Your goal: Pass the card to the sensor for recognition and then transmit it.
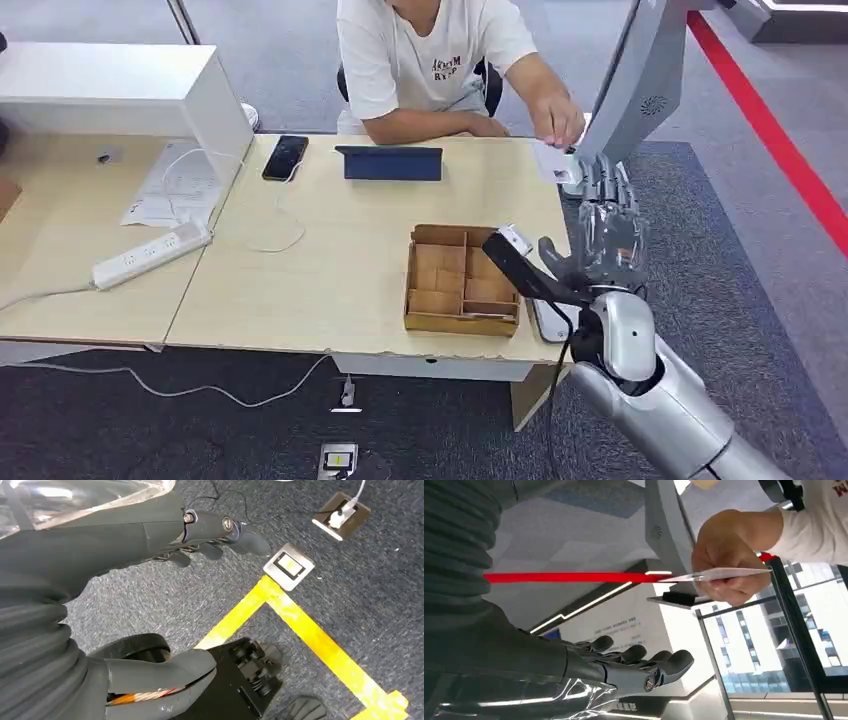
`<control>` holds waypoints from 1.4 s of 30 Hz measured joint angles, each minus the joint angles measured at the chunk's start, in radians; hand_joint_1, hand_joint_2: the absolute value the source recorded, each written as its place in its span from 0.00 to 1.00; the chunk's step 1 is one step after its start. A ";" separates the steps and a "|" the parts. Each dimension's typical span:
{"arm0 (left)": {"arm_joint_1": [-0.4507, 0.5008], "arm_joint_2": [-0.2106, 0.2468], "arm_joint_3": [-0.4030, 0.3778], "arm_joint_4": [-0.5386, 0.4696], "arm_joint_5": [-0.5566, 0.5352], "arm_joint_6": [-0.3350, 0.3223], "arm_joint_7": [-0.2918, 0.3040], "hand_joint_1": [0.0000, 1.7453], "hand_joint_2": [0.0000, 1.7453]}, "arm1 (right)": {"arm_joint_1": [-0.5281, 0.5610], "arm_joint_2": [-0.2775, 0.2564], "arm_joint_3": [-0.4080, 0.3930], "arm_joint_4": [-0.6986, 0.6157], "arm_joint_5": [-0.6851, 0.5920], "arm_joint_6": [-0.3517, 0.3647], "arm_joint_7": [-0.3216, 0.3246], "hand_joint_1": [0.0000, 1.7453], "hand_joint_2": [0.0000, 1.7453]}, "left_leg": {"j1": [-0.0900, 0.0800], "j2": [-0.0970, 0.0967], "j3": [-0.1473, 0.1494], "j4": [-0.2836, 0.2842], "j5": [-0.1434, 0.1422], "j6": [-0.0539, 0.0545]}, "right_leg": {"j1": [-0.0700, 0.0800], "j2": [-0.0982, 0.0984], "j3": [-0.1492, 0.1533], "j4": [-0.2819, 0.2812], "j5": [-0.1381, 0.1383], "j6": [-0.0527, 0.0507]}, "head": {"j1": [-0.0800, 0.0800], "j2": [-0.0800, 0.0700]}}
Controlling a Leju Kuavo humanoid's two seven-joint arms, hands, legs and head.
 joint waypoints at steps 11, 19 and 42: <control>-0.015 -0.010 -0.003 0.019 -0.042 -0.028 0.012 0.00 1.00 | -0.053 0.005 0.026 0.105 0.045 0.057 0.000 0.00 1.00 | 0.000 0.000 0.000 0.000 0.000 0.000 | 0.000 0.000 0.000 0.000 0.000 0.000 | 0.000 0.000; -0.016 -0.014 -0.006 0.029 -0.060 -0.028 0.012 0.00 1.00 | -0.074 0.016 0.025 0.143 0.045 -0.020 0.001 1.00 1.00 | 0.000 0.000 0.000 0.000 0.000 0.000 | 0.000 0.000 -0.001 0.000 0.000 0.000 | 0.000 0.000; -0.029 -0.039 -0.008 0.060 -0.110 -0.044 0.010 0.00 1.00 | -0.062 0.013 0.005 0.191 0.010 -0.105 0.001 1.00 1.00 | 0.000 0.000 0.000 0.000 0.000 0.000 | 0.000 0.000 -0.001 0.000 0.000 0.000 | 0.000 0.000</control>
